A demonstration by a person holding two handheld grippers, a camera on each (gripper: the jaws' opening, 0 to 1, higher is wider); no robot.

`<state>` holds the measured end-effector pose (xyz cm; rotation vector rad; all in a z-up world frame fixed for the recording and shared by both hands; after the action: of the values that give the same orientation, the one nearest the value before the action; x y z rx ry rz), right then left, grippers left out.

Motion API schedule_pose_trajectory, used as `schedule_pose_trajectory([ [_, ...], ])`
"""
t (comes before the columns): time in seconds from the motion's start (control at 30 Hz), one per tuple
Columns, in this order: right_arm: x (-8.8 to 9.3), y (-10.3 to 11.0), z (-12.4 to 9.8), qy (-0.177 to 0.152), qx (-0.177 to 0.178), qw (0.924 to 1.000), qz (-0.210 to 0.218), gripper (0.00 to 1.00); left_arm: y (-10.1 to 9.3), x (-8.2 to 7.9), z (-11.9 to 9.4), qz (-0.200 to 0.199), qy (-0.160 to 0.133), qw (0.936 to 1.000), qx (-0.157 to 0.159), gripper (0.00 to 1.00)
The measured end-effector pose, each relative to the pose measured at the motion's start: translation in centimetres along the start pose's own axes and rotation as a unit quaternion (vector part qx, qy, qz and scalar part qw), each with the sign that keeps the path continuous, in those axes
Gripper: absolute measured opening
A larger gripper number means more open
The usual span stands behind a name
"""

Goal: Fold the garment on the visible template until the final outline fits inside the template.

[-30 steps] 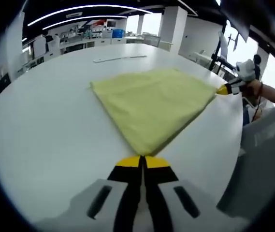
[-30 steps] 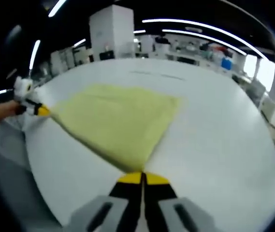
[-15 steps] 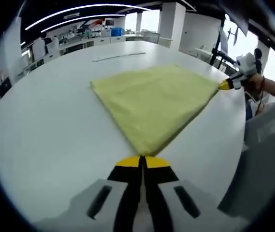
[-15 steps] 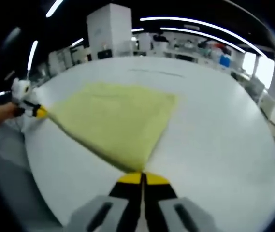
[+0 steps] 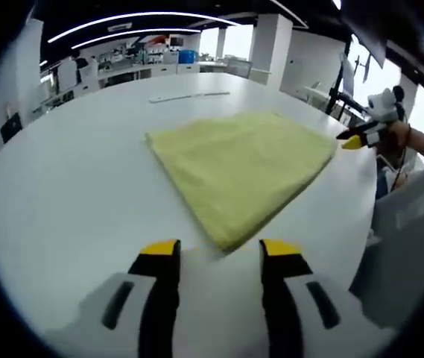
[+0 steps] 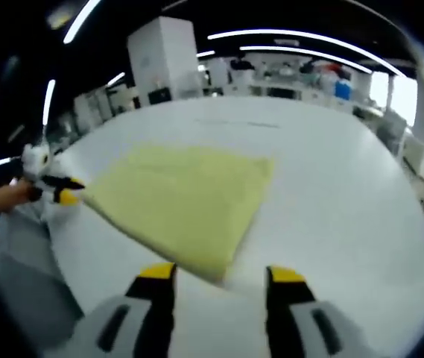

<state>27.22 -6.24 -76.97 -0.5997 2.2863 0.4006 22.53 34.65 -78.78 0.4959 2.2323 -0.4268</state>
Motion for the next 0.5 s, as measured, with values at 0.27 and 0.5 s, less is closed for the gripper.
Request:
schedule_pose_trajectory([
  [0.27,-2.4,1.5,-2.4,-0.026,-0.016,0.9995,-0.005,0.79,-1.2,-2.7,-2.0,-0.055,-0.054,0.9969,0.015,0.68],
  [0.5,-3.9,2.5,-4.3,-0.039,-0.032,0.9987,-0.010,0.93,-1.5,-4.2,-4.2,-0.037,-0.064,0.9973,0.000,0.89],
])
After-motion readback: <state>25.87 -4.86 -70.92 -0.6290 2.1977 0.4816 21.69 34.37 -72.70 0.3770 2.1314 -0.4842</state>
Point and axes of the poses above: the point that each gripper's makers call its tool centre point, and the gripper's own axes: z roughly forward along the fingers, y roughly to its left, x roughly out of its underside, the point moved 6 cm from there along -z, roughly backward along the fingers, and after that the axes turned 1 degree about y, right-handed, at the moved point
